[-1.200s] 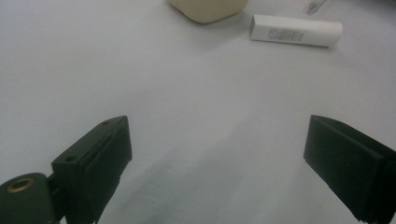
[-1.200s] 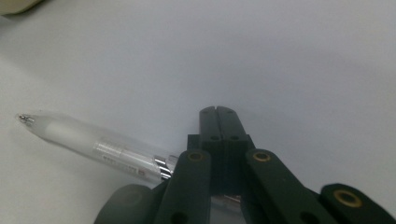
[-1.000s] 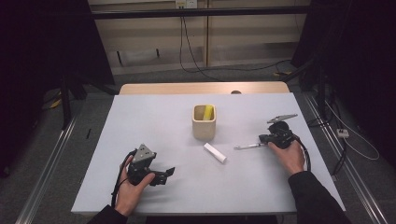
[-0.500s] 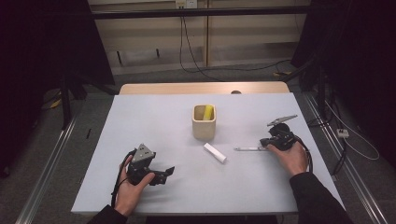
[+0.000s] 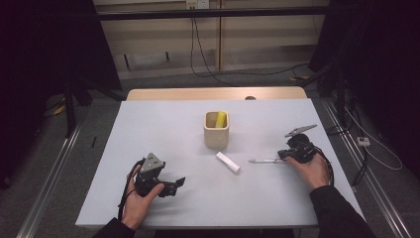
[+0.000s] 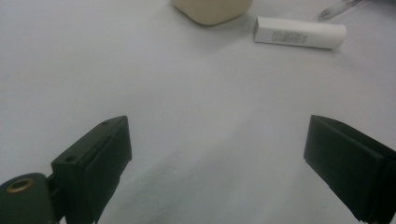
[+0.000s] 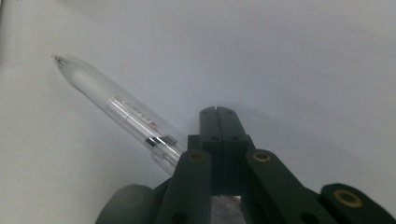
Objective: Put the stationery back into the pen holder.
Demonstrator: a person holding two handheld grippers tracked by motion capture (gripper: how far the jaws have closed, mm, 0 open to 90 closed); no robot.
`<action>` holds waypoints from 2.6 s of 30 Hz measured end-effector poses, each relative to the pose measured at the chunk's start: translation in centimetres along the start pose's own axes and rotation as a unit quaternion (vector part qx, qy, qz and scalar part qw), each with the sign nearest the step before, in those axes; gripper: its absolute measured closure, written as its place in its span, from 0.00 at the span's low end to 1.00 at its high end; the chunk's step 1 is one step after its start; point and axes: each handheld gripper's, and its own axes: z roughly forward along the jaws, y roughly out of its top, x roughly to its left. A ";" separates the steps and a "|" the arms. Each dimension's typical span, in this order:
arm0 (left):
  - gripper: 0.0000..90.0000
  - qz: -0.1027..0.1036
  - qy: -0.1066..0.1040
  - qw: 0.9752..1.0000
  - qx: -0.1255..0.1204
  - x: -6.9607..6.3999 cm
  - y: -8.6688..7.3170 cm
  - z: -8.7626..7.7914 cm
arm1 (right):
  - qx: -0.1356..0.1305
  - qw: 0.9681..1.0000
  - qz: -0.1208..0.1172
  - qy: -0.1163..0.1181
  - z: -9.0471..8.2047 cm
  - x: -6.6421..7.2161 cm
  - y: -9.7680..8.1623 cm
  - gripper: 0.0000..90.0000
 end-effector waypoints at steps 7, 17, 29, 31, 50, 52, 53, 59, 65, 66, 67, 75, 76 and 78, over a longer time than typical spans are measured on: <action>0.08 0.000 0.000 1.000 0.000 0.0 0.0 0.0 | 0.005 1.000 -0.006 0.001 -0.4 0.1 -0.3 1.00; 0.08 0.000 0.000 1.000 -0.001 0.0 0.0 0.0 | 0.012 1.000 -0.011 0.007 -1.1 0.5 -1.2 1.00; 0.08 -0.001 0.000 1.000 -0.001 0.0 0.0 0.0 | 0.023 0.999 -0.016 0.024 -2.1 1.0 -2.4 1.00; 0.08 -0.001 0.000 1.000 -0.001 0.0 0.0 0.0 | 0.025 0.999 -0.017 0.028 -2.3 1.1 -2.5 1.00; 0.08 -0.001 0.000 1.000 -0.003 0.0 0.0 0.0 | 0.035 0.998 -0.023 0.055 -3.1 2.3 -3.3 1.00; 0.08 -0.001 0.000 1.000 -0.002 0.0 0.0 -0.1 | 0.033 0.997 -0.029 0.056 -3.1 2.3 -3.3 1.00; 0.08 -0.001 0.000 1.000 -0.002 0.0 0.0 0.0 | 0.032 0.997 -0.030 0.059 -3.1 2.3 -3.4 1.00; 0.08 -0.001 0.000 1.000 -0.003 0.0 0.0 0.0 | 0.019 0.998 -0.028 0.053 -3.2 1.9 -3.4 0.97; 0.08 -0.001 0.000 1.000 -0.003 0.0 0.0 -0.1 | -0.014 0.998 -0.033 0.047 -3.8 1.8 -3.2 0.87; 0.08 -0.001 0.000 1.000 -0.003 0.0 0.0 -0.1 | -0.019 0.998 -0.035 0.046 -3.9 1.8 -3.2 0.86; 0.08 -0.001 0.000 1.000 -0.003 0.0 0.0 -0.1 | -0.022 0.998 -0.036 0.049 -3.9 1.9 -3.1 0.84; 0.08 0.000 0.001 1.000 -0.003 0.0 0.0 -0.1 | -0.060 0.996 -0.037 0.051 -4.3 2.1 -2.7 0.56; 0.08 0.001 0.002 1.000 -0.003 0.0 0.0 -0.1 | -0.065 0.996 -0.041 0.048 -4.4 2.2 -2.7 0.53; 0.08 0.002 0.000 1.000 -0.002 -0.1 0.1 -0.1 | -0.072 0.995 -0.045 0.047 -4.4 2.4 -2.5 0.43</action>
